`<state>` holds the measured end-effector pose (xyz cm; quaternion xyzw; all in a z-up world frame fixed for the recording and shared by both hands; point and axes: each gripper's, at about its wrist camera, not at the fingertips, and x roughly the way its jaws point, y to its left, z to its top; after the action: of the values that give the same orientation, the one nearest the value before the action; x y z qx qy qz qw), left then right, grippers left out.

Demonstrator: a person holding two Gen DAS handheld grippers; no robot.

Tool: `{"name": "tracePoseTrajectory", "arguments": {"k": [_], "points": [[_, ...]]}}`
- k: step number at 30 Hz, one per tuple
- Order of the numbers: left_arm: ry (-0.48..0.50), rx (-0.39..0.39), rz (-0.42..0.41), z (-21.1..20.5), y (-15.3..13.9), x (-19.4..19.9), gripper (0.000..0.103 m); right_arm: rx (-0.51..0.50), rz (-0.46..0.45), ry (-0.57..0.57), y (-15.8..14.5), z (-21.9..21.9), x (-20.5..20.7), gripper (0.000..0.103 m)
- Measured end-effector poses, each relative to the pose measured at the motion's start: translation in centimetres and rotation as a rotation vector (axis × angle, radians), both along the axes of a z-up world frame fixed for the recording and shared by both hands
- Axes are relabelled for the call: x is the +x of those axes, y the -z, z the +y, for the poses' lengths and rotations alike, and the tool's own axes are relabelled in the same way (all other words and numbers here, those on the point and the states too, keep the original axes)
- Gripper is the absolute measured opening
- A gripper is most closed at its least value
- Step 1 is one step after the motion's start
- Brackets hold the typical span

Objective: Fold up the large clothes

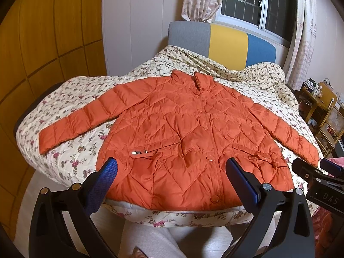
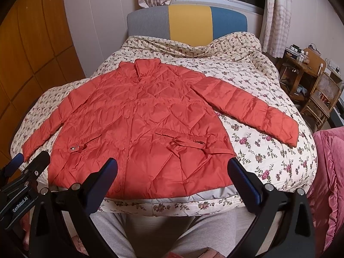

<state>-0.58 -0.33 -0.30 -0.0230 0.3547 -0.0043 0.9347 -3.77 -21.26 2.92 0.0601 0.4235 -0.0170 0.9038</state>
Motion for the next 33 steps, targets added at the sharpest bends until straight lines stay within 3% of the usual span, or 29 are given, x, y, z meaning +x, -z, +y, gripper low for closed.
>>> {"name": "tracePoseTrajectory", "arguments": {"k": [33], "points": [[0.001,-0.01,0.02,0.03,0.51,-0.13,0.1,0.005,0.018,-0.006,0.65,-0.07,0.26,0.101]]}}
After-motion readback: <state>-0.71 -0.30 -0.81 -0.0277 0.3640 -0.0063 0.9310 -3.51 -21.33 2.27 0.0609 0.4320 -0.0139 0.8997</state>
